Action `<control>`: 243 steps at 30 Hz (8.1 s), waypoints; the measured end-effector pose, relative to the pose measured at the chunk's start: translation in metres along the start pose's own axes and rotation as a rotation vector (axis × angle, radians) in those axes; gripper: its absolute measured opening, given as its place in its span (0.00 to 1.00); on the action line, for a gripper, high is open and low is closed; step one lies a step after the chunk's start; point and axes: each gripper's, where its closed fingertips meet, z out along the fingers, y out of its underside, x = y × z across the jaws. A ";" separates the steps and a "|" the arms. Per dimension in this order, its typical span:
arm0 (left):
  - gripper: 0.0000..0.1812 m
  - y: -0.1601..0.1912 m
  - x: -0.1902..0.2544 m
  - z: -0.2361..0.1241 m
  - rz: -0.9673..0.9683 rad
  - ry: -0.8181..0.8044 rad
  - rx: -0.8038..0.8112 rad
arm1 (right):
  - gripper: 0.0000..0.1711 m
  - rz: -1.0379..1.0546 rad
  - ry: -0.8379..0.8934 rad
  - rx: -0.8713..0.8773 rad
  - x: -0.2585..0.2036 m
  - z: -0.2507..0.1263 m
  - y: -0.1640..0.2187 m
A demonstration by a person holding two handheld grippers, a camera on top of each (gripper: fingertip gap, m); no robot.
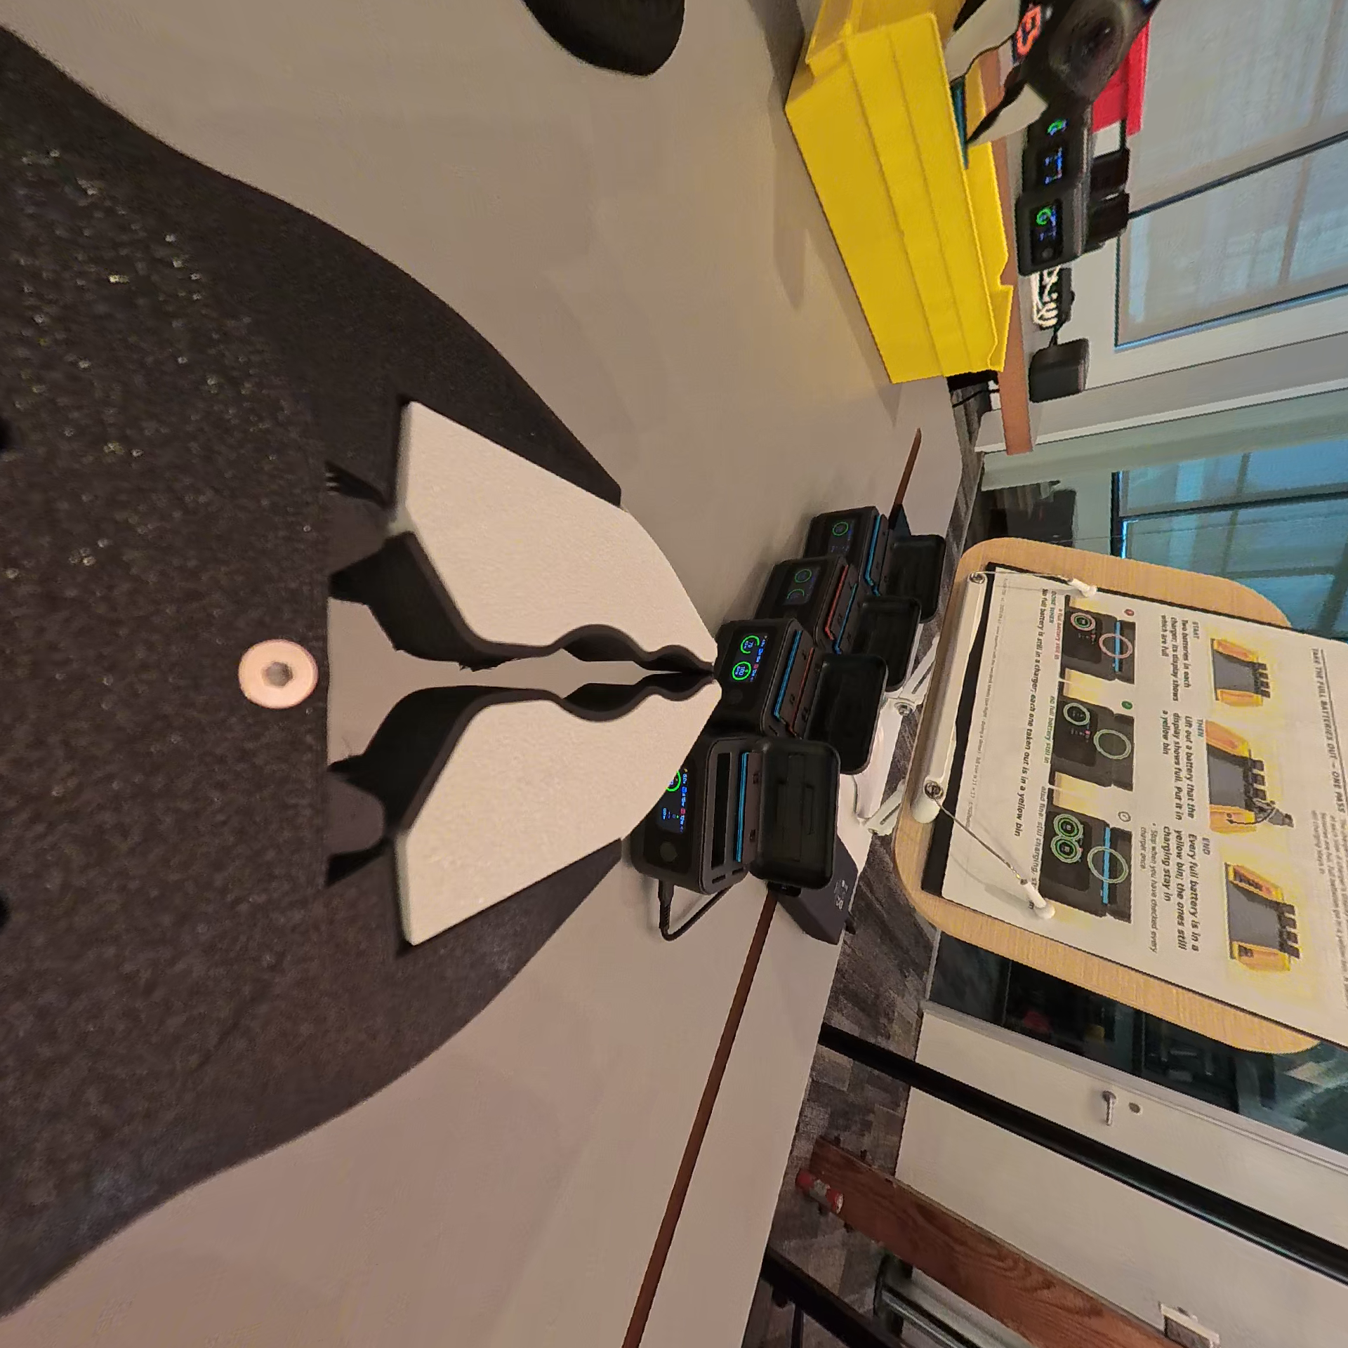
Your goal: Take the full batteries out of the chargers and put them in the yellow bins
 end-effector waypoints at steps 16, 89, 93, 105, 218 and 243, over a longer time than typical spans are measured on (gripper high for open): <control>0.13 0.004 -0.009 -0.014 -0.119 -0.103 0.132 | 0.00 -0.019 -0.034 -0.029 -0.010 0.004 0.006; 0.12 -0.124 0.023 -0.219 -0.115 -0.309 0.900 | 0.32 -0.581 -0.574 0.122 -0.192 0.070 -0.052; 0.12 -0.174 0.049 -0.253 -0.018 -0.285 1.046 | 0.54 -0.680 -0.626 0.155 -0.219 0.097 -0.063; 0.12 -0.230 0.087 -0.271 0.107 -0.196 1.182 | 0.27 -0.880 -0.631 0.182 -0.215 0.100 -0.055; 0.09 -0.274 0.069 -0.206 -0.864 -0.117 1.519 | 0.11 -1.099 -0.915 -0.987 0.057 0.116 0.045; 0.08 -0.279 0.074 -0.204 -0.816 -0.116 1.496 | 0.08 -1.483 -0.825 -1.319 0.070 0.113 0.051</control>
